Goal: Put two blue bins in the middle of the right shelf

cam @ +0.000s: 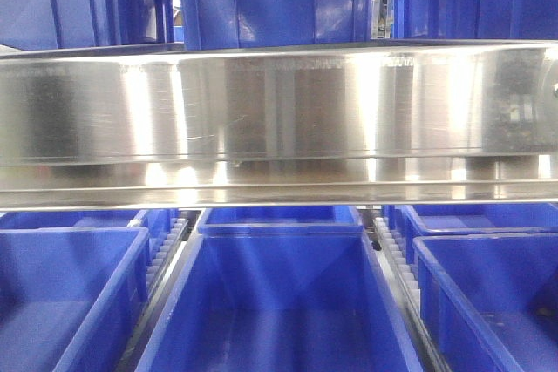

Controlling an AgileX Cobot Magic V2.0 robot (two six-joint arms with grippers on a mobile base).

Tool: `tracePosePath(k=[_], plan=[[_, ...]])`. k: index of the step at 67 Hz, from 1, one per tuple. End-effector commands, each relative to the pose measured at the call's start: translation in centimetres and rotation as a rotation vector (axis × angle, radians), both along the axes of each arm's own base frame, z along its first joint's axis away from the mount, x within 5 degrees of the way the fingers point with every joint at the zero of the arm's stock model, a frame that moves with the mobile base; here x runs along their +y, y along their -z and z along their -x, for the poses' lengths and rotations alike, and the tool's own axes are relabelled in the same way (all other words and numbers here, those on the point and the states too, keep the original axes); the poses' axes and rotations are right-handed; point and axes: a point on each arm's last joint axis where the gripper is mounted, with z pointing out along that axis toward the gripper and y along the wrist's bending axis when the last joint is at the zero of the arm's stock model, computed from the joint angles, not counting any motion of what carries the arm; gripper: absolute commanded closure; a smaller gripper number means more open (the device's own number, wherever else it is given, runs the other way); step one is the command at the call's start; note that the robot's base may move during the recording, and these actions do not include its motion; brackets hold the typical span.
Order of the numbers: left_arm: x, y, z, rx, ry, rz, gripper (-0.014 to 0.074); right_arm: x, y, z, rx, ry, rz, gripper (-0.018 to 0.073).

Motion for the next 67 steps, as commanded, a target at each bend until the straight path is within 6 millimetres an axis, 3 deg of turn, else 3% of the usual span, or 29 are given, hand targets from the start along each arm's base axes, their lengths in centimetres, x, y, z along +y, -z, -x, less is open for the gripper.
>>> tracePosePath(k=[1, 15, 67], plan=[[-0.6, -1.6, 0.9, -0.082, 0.056, 0.072, 0.0706, 0.2, -2.2, 0.6, -0.162, -0.030, -0.056, 0.0724], [-0.6, -1.5, 1.0, -0.070, 0.058, 0.069, 0.0706, 0.2, -2.2, 0.6, -0.166, -0.030, -0.057, 0.0724], [-0.6, -3.3, 0.1, -0.284, 0.026, 0.132, 0.0706, 0.2, -2.2, 0.6, -0.166, -0.030, -0.057, 0.0724]])
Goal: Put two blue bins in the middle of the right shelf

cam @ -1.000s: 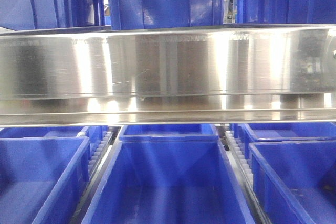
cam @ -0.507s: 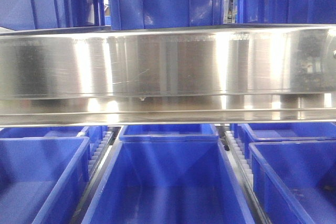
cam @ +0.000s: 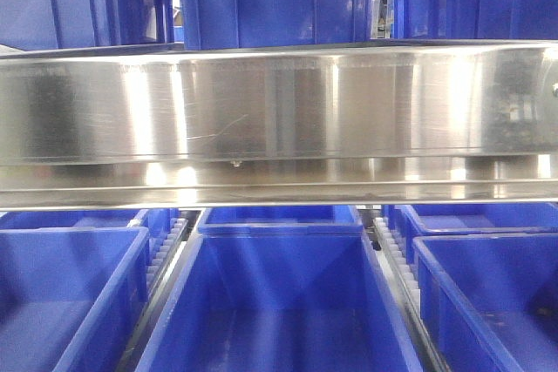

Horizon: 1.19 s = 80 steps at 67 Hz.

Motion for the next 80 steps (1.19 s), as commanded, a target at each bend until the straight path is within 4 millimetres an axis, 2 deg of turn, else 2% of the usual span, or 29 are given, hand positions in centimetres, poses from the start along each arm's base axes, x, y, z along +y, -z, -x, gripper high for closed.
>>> tracePosePath(k=[1, 30, 60, 80], plan=[[-0.5, -2.2, 0.8, -0.148, 0.036, 0.096, 0.0706, 0.4, -2.0, 0.8, -0.134, -0.039, -0.056, 0.0724], [-0.4, -3.4, 0.4, -0.271, 0.018, 0.133, 0.0706, 0.4, -1.9, 0.7, -0.132, -0.039, -0.056, 0.0724], [-0.4, -3.5, 0.4, -0.284, 0.016, 0.137, 0.0706, 0.9, -0.6, -1.1, -0.101, -0.038, -0.048, 0.0724], [-0.4, -3.5, 0.4, -0.284, 0.016, 0.137, 0.0706, 1.0, -0.4, -1.4, -0.095, -0.038, -0.046, 0.0724]])
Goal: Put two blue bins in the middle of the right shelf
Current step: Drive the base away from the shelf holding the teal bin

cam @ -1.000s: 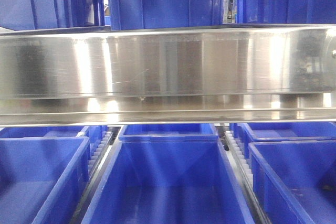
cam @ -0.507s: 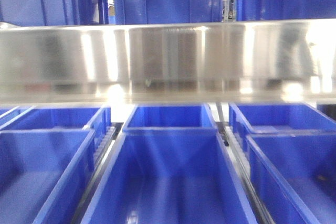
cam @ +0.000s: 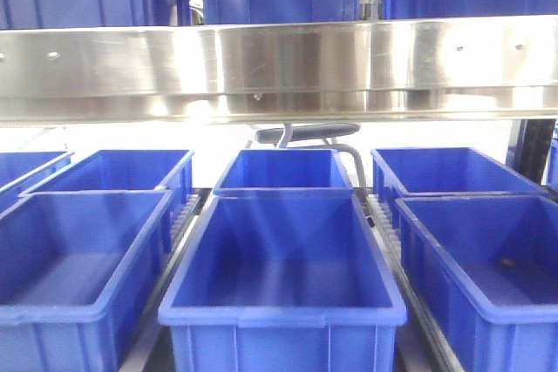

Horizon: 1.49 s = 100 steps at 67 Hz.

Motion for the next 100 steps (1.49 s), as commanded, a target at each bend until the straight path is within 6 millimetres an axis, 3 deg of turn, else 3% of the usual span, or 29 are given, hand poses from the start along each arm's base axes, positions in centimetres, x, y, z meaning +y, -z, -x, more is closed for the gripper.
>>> tracePosePath(k=[1, 100], plan=[[-0.50, -2.32, 1.02, -0.137, 0.041, 0.121, 0.0706, 0.53, -1.24, 0.10, -0.096, -0.035, -0.039, 0.0724], [-0.50, -2.32, 1.02, -0.137, 0.041, 0.121, 0.0706, 0.53, -1.24, 0.10, -0.096, -0.035, -0.039, 0.0724]])
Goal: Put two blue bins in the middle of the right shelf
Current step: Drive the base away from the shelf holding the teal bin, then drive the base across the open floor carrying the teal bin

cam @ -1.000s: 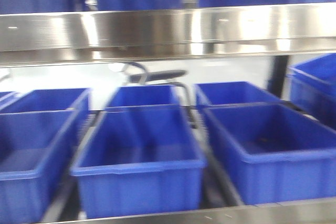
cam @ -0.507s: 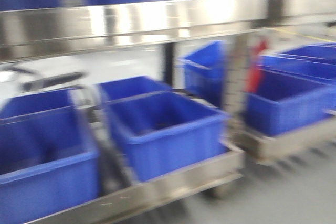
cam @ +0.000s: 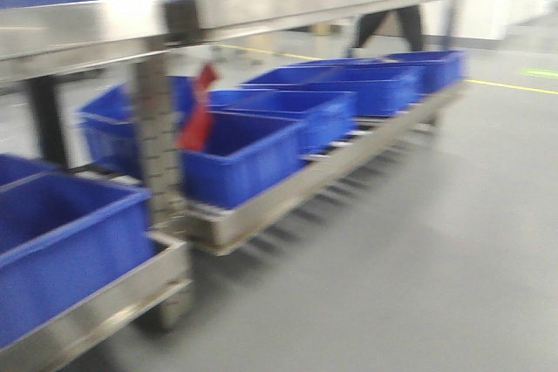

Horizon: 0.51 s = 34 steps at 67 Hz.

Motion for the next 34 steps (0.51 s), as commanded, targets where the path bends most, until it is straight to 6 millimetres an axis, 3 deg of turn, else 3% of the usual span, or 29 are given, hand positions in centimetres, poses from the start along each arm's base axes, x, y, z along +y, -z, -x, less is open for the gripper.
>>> tracePosePath(k=[1, 34], plan=[[-0.57, -2.17, 1.09, -0.120, 0.045, 0.116, 0.0706, 0.39, -1.43, 0.28, -0.104, -0.030, -0.033, 0.0724], [-0.57, -2.17, 1.09, -0.120, 0.045, 0.116, 0.0706, 0.39, -1.43, 0.28, -0.104, -0.030, -0.033, 0.0724]])
